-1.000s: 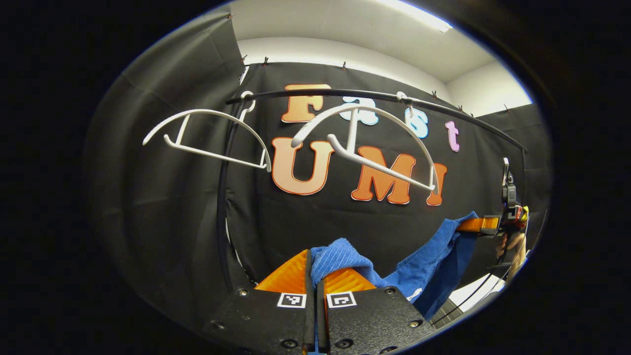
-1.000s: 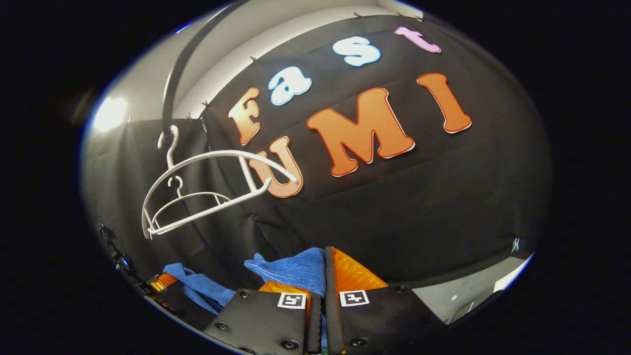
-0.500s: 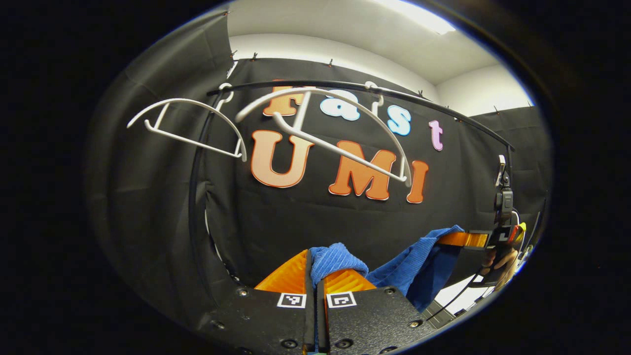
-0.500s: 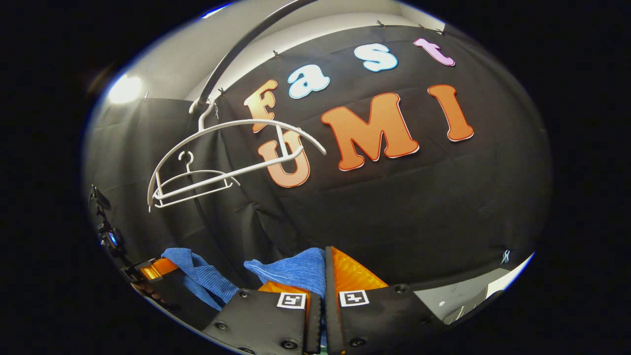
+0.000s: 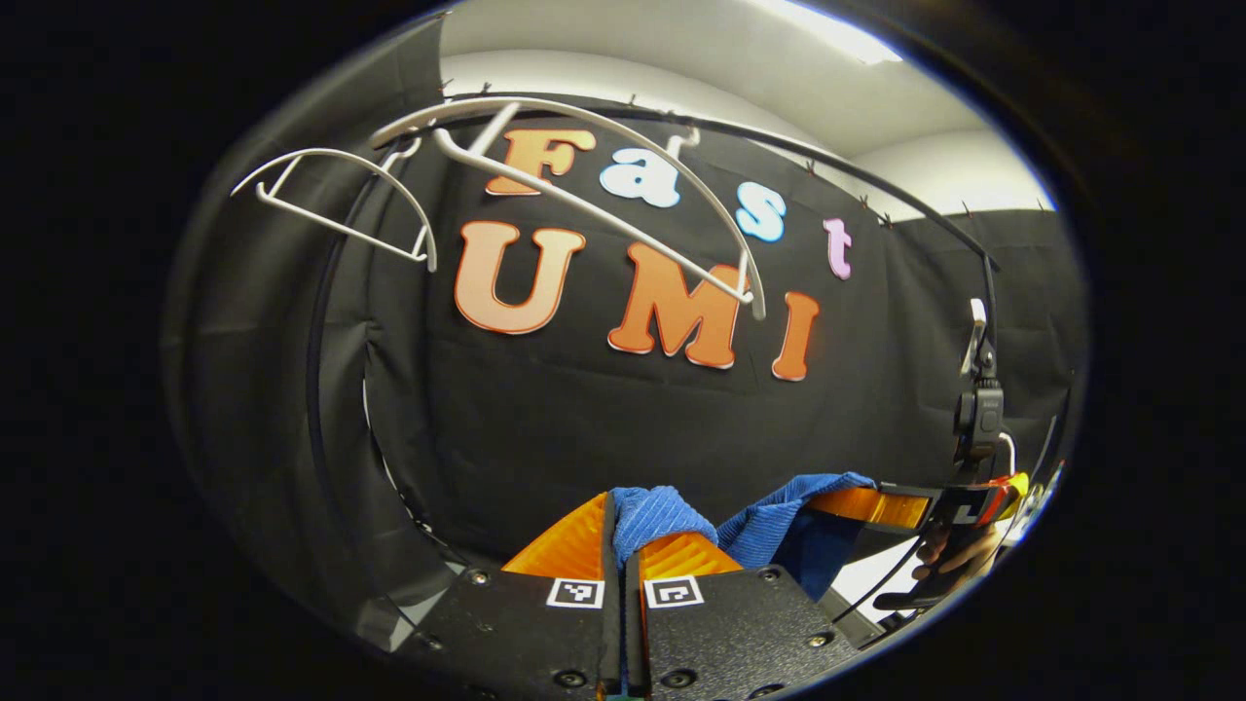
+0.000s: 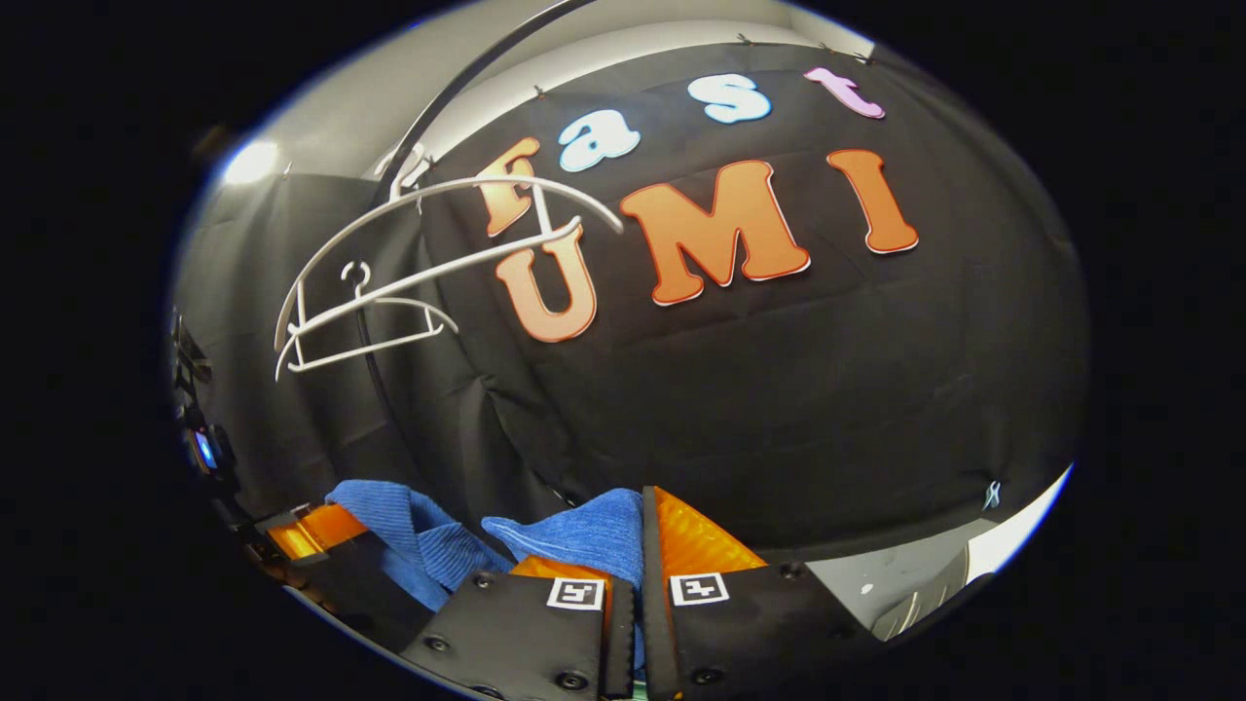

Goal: Grasp the clothes on the hanger with both hands and then place them into the laundry hamper below.

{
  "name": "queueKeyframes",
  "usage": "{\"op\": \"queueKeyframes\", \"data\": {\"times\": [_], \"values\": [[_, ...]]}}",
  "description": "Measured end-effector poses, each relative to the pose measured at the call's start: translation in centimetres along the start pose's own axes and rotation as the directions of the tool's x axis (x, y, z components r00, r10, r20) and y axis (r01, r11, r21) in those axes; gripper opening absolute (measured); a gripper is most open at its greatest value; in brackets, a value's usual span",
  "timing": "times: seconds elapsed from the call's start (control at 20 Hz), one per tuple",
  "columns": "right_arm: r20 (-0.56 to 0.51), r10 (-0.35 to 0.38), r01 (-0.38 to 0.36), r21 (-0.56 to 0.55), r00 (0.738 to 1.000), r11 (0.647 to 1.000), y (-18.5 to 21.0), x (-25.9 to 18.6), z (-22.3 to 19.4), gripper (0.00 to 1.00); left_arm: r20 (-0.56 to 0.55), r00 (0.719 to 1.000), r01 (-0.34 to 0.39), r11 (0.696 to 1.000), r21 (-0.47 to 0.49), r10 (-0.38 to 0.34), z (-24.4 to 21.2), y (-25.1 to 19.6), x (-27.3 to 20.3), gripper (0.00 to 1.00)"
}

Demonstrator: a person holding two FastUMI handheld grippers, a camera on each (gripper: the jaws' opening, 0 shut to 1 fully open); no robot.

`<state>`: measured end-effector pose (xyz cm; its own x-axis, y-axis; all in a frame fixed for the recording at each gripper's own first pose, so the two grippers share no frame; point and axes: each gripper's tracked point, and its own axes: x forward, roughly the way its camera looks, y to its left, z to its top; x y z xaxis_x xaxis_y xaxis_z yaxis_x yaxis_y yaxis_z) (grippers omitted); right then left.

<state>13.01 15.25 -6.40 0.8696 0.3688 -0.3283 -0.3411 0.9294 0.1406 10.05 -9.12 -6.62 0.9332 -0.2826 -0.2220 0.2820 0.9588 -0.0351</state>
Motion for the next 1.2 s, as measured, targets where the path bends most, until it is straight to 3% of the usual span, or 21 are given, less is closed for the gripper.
{"op": "queueKeyframes", "data": {"times": [0.2, 0.65, 0.85, 1.05, 1.2], "values": [[-0.012, -0.004, 0.005, 0.018, 1.0, 1.0, -0.4, -0.2, -2.6, 0.12, -0.053, 0.998, 0.02, 1.0, -0.006, -0.021, -3.5, -1.4, 1.3, 0.02], [-0.084, -0.1, 0.097, -0.03, 0.991, 0.995, -2.5, 0.8, -10.3, 0.12, -0.228, 0.974, -0.01, 0.997, -0.076, -0.007, -13.2, -1.3, 2.7, 0.02], [-0.164, -0.128, 0.128, -0.012, 0.978, 0.992, -3.8, 2.2, -15.1, 0.12, -0.339, 0.94, -0.089, 0.989, -0.118, 0.044, -19.3, 0.9, 3.0, 0.02], [-0.252, -0.174, 0.183, 0.011, 0.952, 0.983, -5.1, 3.1, -20.2, 0.12, -0.457, 0.887, -0.152, 0.978, -0.14, 0.072, -25.4, 2.6, 2.2, 0.02], [-0.324, -0.189, 0.212, 0.039, 0.927, 0.976, -5.8, 3.5, -24.8, 0.12, -0.508, 0.859, -0.164, 0.974, -0.154, 0.064, -28.3, 3.1, 2.5, 0.02]]}}
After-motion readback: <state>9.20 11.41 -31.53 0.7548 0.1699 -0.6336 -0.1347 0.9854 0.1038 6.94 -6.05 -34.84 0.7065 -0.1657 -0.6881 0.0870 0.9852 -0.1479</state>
